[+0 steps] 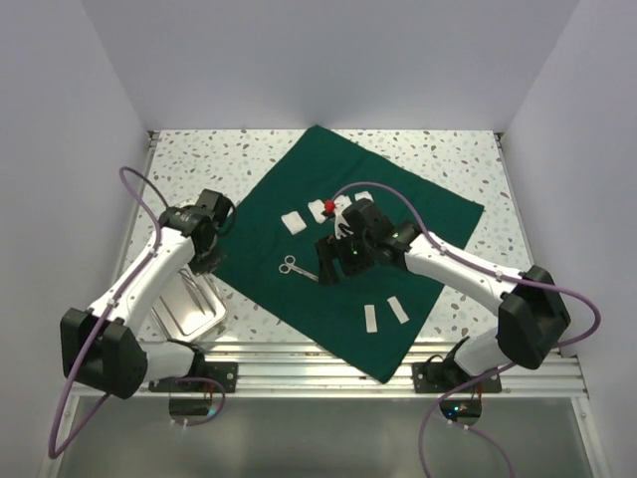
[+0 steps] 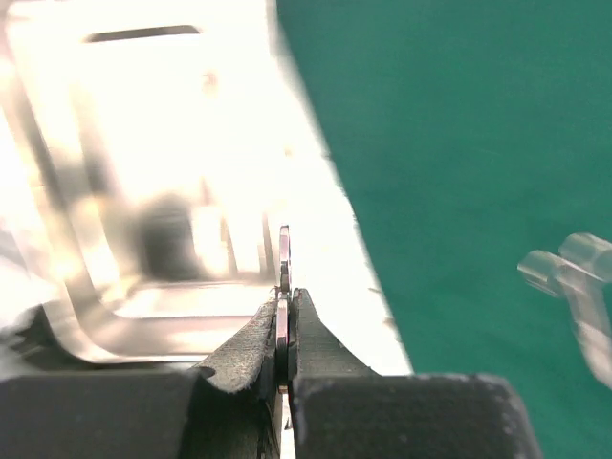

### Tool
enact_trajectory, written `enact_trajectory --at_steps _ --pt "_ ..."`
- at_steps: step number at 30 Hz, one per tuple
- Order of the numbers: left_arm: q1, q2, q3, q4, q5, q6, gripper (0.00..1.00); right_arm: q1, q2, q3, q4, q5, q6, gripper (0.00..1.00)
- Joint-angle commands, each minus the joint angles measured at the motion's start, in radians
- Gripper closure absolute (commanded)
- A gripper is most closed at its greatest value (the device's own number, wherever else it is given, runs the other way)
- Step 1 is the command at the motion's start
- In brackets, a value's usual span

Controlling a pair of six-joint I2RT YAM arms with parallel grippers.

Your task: Prepare the surgical pack

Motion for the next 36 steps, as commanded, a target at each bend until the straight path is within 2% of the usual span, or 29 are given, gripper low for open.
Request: enact_trajectory --at_steps 1,8,12,13,16,17,18,19,22,25,28,29,30,31,32,33,36 --pt "0.064 0.083 0.033 -0.226 -0.172 0.007 1.0 0.006 -0.048 -0.019 0.027 -0.057 -0.013 0.17" --pt "0.237 0.176 0.002 -0.207 -0.292 -0.014 1.0 0.007 -0.069 -0.036 0.029 -0.061 -0.021 0.17" --pt "0.279 0.243 0.028 -0.197 -0.312 -0.005 0.99 0.007 -0.035 -0.028 0.035 -0.054 -0.027 0.16" --pt "0.285 0.252 0.04 -0.195 -0.32 -0.005 0.96 0.007 -0.022 -0.015 0.026 -0.05 -0.031 0.16" --pt "0.294 0.264 0.044 -0.166 -0.309 0.009 0.68 0.006 0.02 0.007 0.033 -0.05 -0.033 0.16" --pt "0.299 0.26 0.041 -0.154 -0.295 0.012 0.52 0.007 0.026 0.006 0.047 -0.053 -0.03 0.16" --pt "0.305 0.255 0.027 -0.123 -0.283 0.027 0.46 0.006 0.05 0.003 0.08 -0.054 -0.019 0.16" --pt "0.312 0.246 0.022 -0.108 -0.269 0.037 0.33 0.007 0.069 0.015 0.084 -0.054 -0.019 0.17" --pt "0.316 0.238 0.021 -0.098 -0.258 0.041 0.18 0.012 0.156 0.064 0.096 -0.041 -0.027 0.19" --pt "0.314 0.172 0.019 -0.079 -0.219 0.07 0.13 0.049 0.242 0.134 0.081 0.011 -0.068 0.25" --pt "0.311 0.082 0.007 -0.01 -0.088 0.15 0.13 0.067 0.345 0.217 0.036 0.052 -0.128 0.35" --pt "0.305 0.059 0.004 0.029 -0.006 0.185 0.12 0.069 0.371 0.232 0.032 0.066 -0.142 0.37" --pt "0.297 0.031 -0.008 0.05 0.028 0.199 0.13 0.067 0.389 0.246 0.026 0.089 -0.171 0.44" --pt "0.273 -0.034 -0.016 0.078 0.097 0.213 0.12 0.067 0.431 0.275 0.022 0.101 -0.189 0.47" --pt "0.259 -0.068 -0.039 0.136 0.128 0.231 0.12 0.067 0.451 0.294 0.016 0.115 -0.202 0.51" --pt "0.238 -0.139 -0.051 0.162 0.177 0.233 0.07 0.069 0.472 0.336 -0.013 0.127 -0.235 0.55" --pt "0.21 -0.269 -0.116 0.251 0.242 0.233 0.01 0.069 0.54 0.372 -0.048 0.161 -0.258 0.54"
